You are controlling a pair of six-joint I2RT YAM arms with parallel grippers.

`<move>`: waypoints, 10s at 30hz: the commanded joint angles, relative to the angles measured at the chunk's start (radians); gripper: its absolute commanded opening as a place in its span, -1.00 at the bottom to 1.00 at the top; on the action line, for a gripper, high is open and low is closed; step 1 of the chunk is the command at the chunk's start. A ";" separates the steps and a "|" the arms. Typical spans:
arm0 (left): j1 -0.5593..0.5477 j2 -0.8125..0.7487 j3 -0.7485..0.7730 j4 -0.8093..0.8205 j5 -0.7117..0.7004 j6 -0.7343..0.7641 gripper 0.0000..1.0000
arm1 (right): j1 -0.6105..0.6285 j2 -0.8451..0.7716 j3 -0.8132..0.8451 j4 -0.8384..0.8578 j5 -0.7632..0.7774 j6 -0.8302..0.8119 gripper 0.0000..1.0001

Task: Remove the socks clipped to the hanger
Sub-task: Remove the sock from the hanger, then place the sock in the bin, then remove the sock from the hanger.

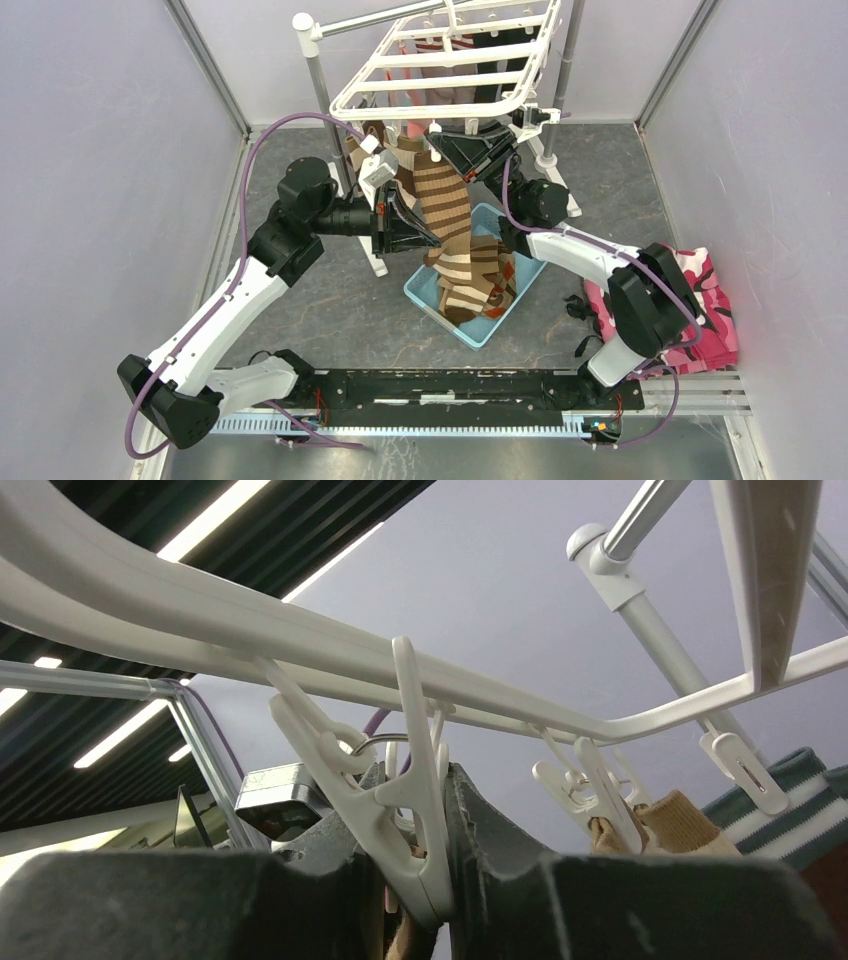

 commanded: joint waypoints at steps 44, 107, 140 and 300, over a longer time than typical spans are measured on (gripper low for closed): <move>-0.239 0.382 0.012 -0.033 -0.413 0.803 -0.95 | -0.058 -0.148 0.008 -0.139 -0.156 -0.086 -0.76; 0.111 -0.163 -0.110 -0.141 -0.329 0.480 0.98 | -0.079 -0.291 -0.067 -0.402 -0.226 -0.186 -0.66; 0.171 0.105 -0.035 0.188 -0.370 0.329 0.66 | -0.079 -0.286 -0.043 -0.403 -0.343 -0.150 -0.48; 0.114 0.007 -0.117 0.310 -0.163 -0.227 0.84 | 0.000 -0.508 -0.142 -1.029 -0.607 -0.719 -0.81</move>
